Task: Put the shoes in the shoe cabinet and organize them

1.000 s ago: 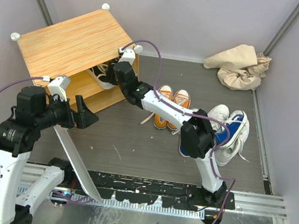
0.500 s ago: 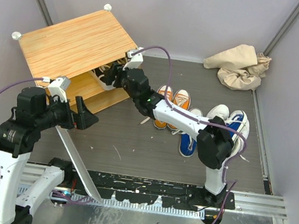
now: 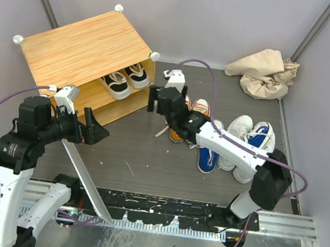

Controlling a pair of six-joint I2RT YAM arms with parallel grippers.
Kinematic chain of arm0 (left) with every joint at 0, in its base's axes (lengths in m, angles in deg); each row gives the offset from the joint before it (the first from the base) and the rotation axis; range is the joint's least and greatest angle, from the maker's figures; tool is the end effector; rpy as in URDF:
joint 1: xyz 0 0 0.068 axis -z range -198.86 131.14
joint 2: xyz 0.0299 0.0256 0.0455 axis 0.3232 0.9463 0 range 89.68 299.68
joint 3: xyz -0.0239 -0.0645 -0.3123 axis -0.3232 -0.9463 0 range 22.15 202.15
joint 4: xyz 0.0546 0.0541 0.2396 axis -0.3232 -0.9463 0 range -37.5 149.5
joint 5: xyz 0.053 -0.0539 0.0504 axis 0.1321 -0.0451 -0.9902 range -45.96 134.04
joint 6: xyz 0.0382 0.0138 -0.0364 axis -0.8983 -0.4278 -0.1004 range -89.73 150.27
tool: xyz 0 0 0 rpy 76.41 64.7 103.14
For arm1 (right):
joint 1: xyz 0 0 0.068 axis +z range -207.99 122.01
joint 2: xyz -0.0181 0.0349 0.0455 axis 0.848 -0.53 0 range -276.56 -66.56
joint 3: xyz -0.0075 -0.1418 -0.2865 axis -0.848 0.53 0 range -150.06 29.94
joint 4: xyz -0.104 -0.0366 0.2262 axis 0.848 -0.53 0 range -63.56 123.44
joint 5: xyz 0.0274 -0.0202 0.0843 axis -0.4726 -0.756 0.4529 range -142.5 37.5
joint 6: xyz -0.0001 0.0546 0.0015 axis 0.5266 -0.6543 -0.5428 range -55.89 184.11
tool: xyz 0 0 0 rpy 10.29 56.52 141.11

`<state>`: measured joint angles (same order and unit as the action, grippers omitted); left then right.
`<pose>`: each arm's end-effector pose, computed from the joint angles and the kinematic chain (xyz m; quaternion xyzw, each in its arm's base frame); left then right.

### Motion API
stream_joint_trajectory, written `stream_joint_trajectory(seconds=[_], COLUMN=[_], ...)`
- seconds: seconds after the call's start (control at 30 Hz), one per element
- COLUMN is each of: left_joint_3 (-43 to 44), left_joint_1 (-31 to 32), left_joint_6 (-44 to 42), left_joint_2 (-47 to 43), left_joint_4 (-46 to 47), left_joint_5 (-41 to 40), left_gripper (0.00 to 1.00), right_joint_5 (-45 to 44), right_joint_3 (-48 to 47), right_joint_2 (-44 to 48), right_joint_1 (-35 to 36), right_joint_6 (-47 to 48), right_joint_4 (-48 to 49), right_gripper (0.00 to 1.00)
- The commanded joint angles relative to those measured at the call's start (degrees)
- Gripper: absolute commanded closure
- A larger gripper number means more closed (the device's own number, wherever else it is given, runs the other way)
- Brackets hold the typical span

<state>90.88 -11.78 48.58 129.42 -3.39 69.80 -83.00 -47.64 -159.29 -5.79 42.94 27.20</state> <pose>0.0423 -0.0212 0.4197 0.0201 0.8665 -0.2926 0.4040 0.2447 0.2850 0.3835 -0.0704 0.8075 0.1507 0.5659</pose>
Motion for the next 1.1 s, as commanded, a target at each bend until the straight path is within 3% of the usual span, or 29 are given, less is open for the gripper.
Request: stream_joint_trajectory(seconds=[0.0, 0.13, 0.27, 0.73, 0.87, 0.97, 1.07], left_joint_3=[1.8, 1.1, 0.4, -0.4, -0.9, -0.7, -0.4], left_joint_1=[0.1, 0.3, 0.2, 0.2, 0.2, 0.2, 0.2], left_joint_6=[-1.3, -1.4, -1.5, -0.8, 0.5, 1.5, 2.9], left_joint_2=[-0.3, 0.0, -0.1, -0.9, -0.9, -0.4, 0.1], left_joint_4=[2.3, 2.5, 2.2, 3.8, 5.0, 5.1, 5.6], left_joint_5=[2.8, 2.6, 1.9, 4.2, 3.7, 2.6, 2.2], left_gripper=[0.02, 0.02, 0.02, 0.02, 0.02, 0.02, 0.02], right_joint_5=[-5.1, 0.7, 5.2, 6.7, 8.8, 10.5, 12.1], right_joint_3=[8.4, 15.7, 16.6, 19.8, 21.0, 21.6, 22.3], right_joint_2=[8.0, 10.7, 8.3, 0.8, -0.6, -2.3, -4.2], right_joint_1=[-5.6, -9.7, -9.9, -13.5, -14.8, -16.3, -17.6], right_joint_6=[-4.0, -6.3, -4.9, -7.7, -6.4, -6.2, -5.6], right_joint_4=[-15.7, -14.8, -12.7, -10.0, -6.0, -3.4, -2.1], right_gripper=[0.15, 0.21, 0.22, 0.28, 0.38, 0.39, 0.51])
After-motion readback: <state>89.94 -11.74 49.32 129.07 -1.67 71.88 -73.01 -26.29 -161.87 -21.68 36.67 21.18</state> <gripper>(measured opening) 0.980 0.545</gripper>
